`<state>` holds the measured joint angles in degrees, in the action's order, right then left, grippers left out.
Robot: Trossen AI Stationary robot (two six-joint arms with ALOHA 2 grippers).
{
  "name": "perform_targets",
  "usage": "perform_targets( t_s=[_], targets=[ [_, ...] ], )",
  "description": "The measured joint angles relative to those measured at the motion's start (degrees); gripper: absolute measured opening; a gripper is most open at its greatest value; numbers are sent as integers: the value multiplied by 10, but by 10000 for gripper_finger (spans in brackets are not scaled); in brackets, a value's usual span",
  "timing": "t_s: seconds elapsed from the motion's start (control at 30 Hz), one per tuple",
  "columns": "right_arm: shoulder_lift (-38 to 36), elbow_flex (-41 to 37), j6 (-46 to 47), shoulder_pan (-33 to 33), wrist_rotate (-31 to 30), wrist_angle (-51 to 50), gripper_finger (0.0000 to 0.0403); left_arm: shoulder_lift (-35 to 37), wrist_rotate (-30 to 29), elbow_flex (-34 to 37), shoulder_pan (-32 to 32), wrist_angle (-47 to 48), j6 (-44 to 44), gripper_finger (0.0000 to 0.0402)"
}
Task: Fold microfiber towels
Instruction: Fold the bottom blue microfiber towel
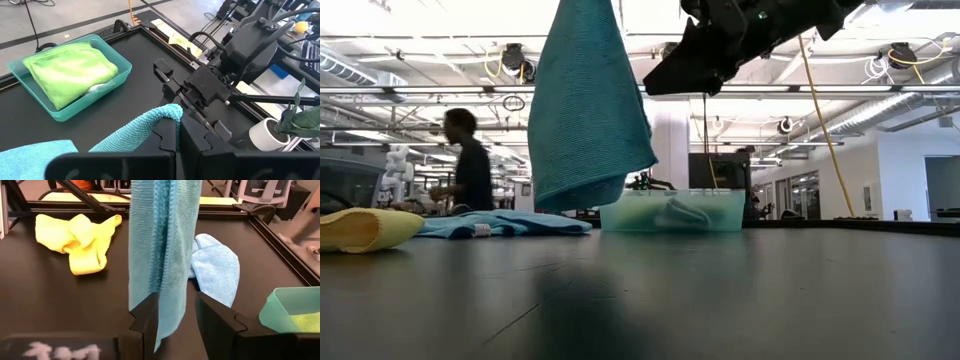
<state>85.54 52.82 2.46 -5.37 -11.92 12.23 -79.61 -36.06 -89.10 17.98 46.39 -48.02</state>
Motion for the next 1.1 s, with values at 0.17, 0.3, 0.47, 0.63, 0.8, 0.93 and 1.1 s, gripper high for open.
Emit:
perform_targets(
  t_s=[0.17,0.3,0.47,0.63,0.8,0.93,1.1],
  targets=[
    [0,0,18,0,0,0,118,0,-4,0,0,0,1,6],
    [0,0,15,0,0,0,118,0,-4,0,0,0,3,5],
    [17,0,15,0,0,12,118,0,-4,0,0,0,3,4],
    [29,0,14,0,0,24,118,0,-4,0,0,0,3,8],
    [32,0,14,1,-1,46,118,0,-3,0,0,-1,3,5],
    [38,0,14,2,-3,51,118,0,-1,0,0,-1,3,8],
    [66,0,14,1,-2,72,118,0,0,0,0,-2,3,7]
  ],
)
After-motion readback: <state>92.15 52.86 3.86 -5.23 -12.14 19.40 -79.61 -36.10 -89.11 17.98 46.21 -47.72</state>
